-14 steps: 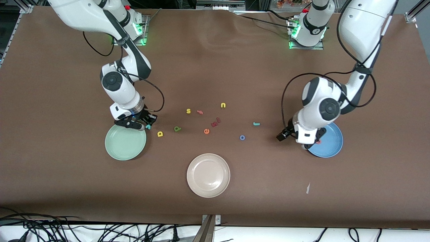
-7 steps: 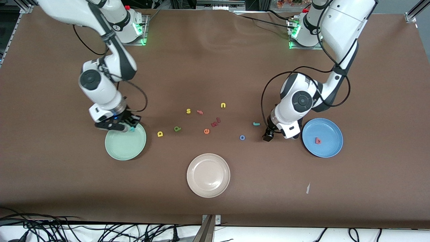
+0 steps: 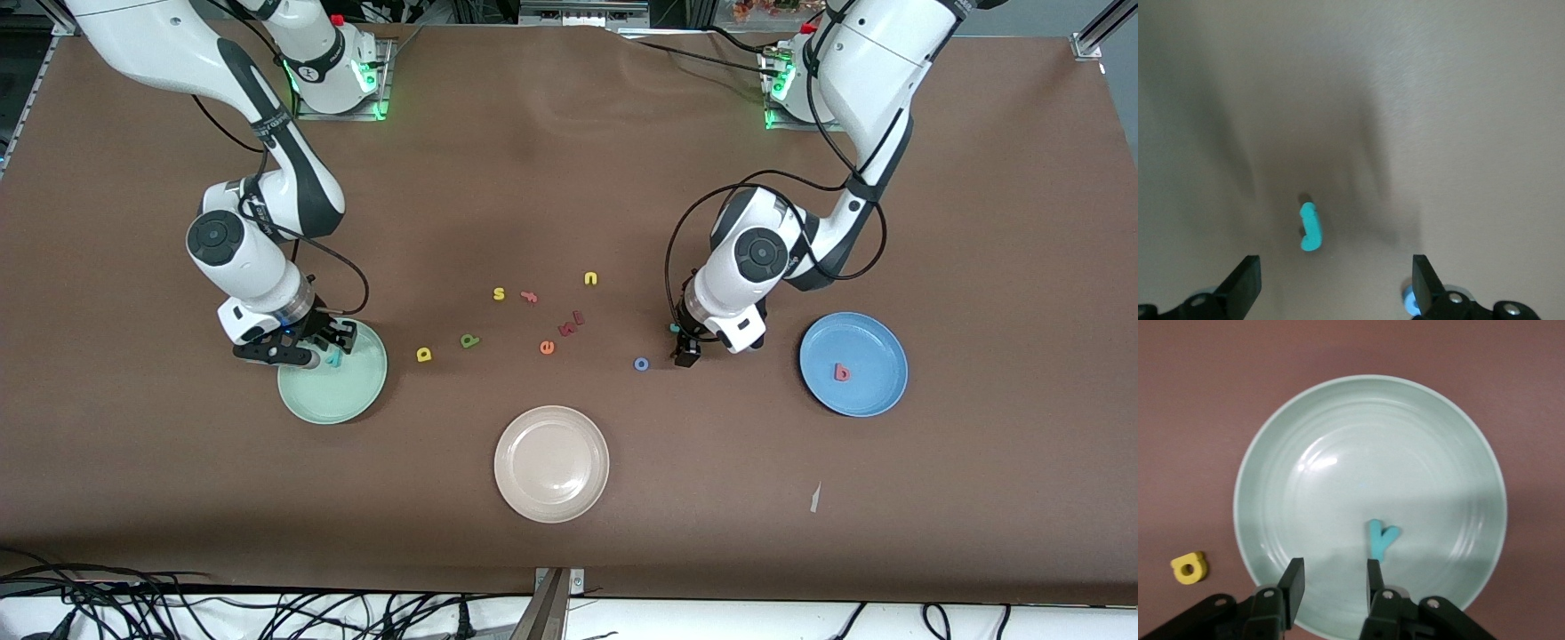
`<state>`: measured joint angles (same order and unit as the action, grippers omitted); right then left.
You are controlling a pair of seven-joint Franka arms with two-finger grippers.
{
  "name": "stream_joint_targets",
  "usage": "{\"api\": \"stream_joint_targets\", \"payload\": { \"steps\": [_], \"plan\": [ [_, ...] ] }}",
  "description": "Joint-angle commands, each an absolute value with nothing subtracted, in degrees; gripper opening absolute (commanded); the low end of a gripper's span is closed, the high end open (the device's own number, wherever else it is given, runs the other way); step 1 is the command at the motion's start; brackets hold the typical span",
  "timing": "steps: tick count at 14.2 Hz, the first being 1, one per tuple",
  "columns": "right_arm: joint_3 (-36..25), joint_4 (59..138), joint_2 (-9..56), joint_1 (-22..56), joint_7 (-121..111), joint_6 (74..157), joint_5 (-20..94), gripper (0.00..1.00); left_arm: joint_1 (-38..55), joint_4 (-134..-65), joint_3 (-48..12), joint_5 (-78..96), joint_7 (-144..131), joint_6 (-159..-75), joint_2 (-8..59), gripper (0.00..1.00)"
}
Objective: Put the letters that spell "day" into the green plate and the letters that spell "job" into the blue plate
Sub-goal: 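Grasp the teal J with the left gripper while the right grasps yellow a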
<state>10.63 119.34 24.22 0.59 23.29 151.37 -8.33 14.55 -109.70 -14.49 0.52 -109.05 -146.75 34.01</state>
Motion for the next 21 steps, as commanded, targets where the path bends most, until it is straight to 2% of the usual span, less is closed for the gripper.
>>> {"api": "stream_joint_targets", "payload": {
  "steps": [1, 3, 6, 11, 13, 15, 19, 21],
  "plan": [
    [10.7, 115.7, 25.8, 4.7, 27.3, 150.8, -8.1, 0.48, 15.7, -113.2, -13.8, -3.0, -113.0, -149.5, 33.3, 1.00],
    [10.6, 112.2, 28.7, 8.6, 32.8, 150.7, -8.2, 0.48, 15.6, -113.9, -13.9, -7.2, -116.3, -149.6, 33.4, 0.97],
    [10.4, 109.3, 32.1, 13.3, 40.8, 150.7, -8.3, 0.48, 15.6, -114.3, -13.9, -9.1, -118.1, -149.5, 33.4, 0.88],
    [8.5, 109.8, 34.2, 15.1, 41.7, 152.9, -9.0, 0.53, 15.8, -113.8, -13.8, -9.1, -119.6, -149.5, 34.0, 0.71],
    [8.5, 109.9, 34.2, 14.9, 41.6, 152.9, -9.0, 0.55, 15.8, -113.6, -13.8, -9.1, -119.7, -149.5, 34.4, 0.60],
    [8.2, 109.9, 34.5, 14.9, 41.4, 153.1, -9.1, 0.57, 15.8, -113.5, -13.6, -9.1, -119.7, -149.6, 34.8, 0.40],
    [7.7, 111.1, 35.2, 14.9, 41.4, 155.6, -9.1, 0.61, 15.7, -112.2, -13.2, -10.0, -119.9, -149.6, 36.4, 0.25],
    [7.6, 112.1, 35.3, 14.9, 41.2, 157.0, -9.1, 0.61, 15.7, -112.1, -13.1, -10.0, -119.8, -149.6, 36.4, 0.11]
  ]
}}
